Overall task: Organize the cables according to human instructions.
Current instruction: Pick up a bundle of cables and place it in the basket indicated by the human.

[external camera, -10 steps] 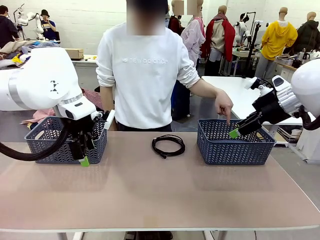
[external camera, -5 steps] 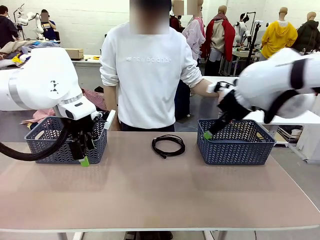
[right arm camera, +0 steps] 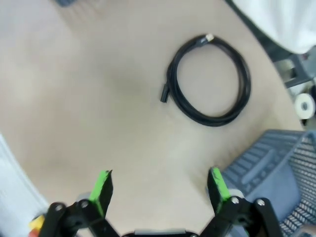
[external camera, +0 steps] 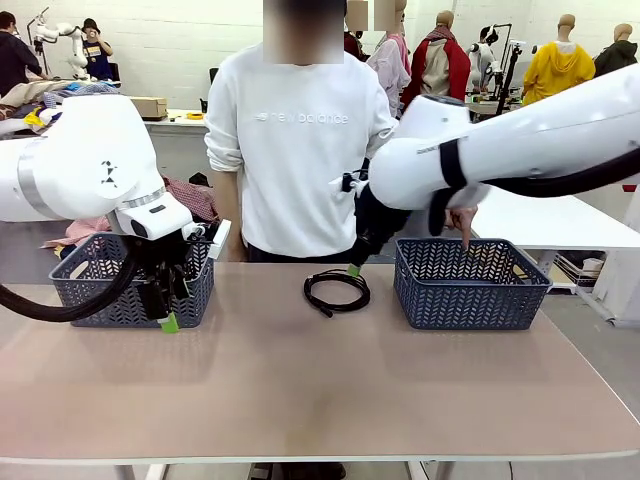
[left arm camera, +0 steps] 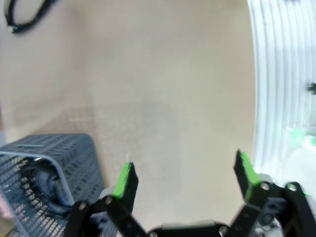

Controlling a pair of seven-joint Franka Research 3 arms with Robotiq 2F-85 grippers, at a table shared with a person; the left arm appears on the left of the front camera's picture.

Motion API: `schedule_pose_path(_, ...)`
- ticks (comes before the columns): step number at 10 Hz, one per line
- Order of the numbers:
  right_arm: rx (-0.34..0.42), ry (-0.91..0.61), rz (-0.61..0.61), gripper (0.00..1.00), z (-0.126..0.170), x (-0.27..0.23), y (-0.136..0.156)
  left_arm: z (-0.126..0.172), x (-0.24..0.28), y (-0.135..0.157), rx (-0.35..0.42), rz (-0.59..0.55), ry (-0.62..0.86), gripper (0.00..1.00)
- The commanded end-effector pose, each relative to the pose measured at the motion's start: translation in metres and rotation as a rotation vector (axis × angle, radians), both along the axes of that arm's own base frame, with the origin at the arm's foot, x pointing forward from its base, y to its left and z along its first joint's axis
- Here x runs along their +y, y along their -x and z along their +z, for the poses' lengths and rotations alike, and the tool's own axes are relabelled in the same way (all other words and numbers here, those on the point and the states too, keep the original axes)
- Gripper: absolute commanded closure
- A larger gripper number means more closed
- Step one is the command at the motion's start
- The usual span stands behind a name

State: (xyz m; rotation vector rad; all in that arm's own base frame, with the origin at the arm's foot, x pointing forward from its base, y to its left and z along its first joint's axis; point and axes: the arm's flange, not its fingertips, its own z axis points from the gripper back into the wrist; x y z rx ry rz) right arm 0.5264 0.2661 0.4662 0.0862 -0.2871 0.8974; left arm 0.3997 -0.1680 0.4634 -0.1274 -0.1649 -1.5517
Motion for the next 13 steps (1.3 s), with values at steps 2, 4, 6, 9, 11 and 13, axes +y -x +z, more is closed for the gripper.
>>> schedule_pose_path(2,0.053,0.103,-0.014,0.0,-0.002,0.029,-0.039,0.001,0.002,0.0,-0.003,0.003,0.0,0.0)
schedule_pose_path(4,0.065,0.114,-0.023,0.0,-0.004,0.039,-0.048,0.001,0.002,0.0,-0.003,0.003,0.0,0.0)
schedule_pose_path(6,0.061,0.094,0.006,0.0,-0.013,0.032,-0.042,0.001,0.002,0.0,-0.003,0.003,0.0,0.0)
schedule_pose_path(9,0.061,0.094,0.006,0.0,-0.013,0.032,-0.042,0.001,0.002,0.0,-0.003,0.003,0.0,0.0)
schedule_pose_path(11,0.063,0.087,0.009,0.0,-0.011,0.036,-0.046,0.001,0.002,0.0,-0.003,0.003,0.0,0.0)
schedule_pose_path(13,0.107,0.093,0.017,0.0,-0.031,0.06,-0.059,0.001,0.002,0.0,-0.003,0.003,0.0,0.0)
